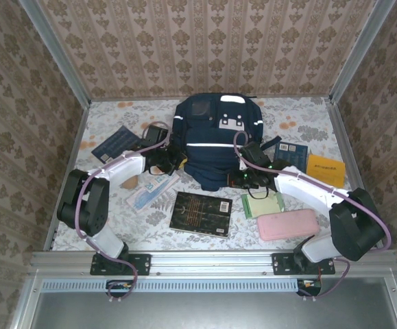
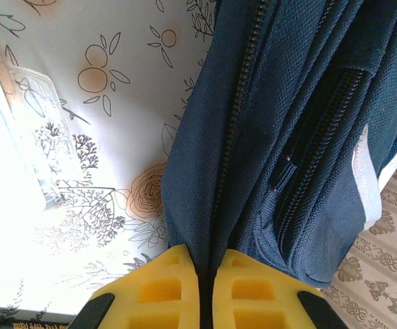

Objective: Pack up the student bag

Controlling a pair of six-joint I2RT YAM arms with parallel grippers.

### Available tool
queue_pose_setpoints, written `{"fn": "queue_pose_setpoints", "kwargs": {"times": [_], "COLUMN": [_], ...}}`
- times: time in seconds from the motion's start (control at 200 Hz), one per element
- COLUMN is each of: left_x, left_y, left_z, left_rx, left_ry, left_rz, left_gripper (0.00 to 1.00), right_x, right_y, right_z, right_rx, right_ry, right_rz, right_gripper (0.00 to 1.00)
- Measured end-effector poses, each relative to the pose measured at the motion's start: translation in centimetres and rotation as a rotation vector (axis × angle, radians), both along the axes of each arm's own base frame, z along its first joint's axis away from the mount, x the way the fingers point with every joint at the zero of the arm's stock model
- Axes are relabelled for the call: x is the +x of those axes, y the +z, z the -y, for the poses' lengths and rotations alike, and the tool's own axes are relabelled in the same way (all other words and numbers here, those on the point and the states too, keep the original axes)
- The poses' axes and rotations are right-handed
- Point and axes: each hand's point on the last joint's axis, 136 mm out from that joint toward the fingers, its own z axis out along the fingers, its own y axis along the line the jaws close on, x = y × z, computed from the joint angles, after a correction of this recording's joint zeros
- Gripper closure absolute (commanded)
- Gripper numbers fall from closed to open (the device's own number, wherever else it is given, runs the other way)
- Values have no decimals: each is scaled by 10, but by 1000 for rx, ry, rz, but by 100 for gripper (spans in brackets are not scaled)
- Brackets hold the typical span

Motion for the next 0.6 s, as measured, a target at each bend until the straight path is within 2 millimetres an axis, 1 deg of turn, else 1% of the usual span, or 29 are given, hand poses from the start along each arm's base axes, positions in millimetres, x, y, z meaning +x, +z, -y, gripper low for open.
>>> {"fn": "queue_pose_setpoints", "kwargs": {"times": [0.135, 0.26, 0.355, 0.42, 0.45, 0.56, 0.6], "left_x": [0, 3, 6, 8, 10, 15, 19], "left_y": [1, 9, 17, 22, 25, 34, 40], "left_z": [-2, -2, -5, -8, -9, -18, -22], "left_rx": [-3, -3, 7, 17, 22, 57, 75], "left_ry": [-11, -30, -44, -54, -58, -87, -86], "left_rz": [-1, 12, 33, 46, 52, 77, 93], "left_gripper": [100, 100, 100, 100, 94, 63, 55], "right_x": [3, 10, 13, 14, 14, 13, 12], "right_y": [5, 7, 7, 8, 9, 15, 17], "right_z": [15, 28, 34, 34, 33, 18, 14], "right_rx": [-2, -4, -5, 4, 12, 70, 83], "right_ry": [-42, -85, -105, -103, -95, -38, -25], "right_rz": [14, 21, 20, 24, 24, 34, 36], "right_gripper": [100, 100, 100, 100, 100, 100, 100]}}
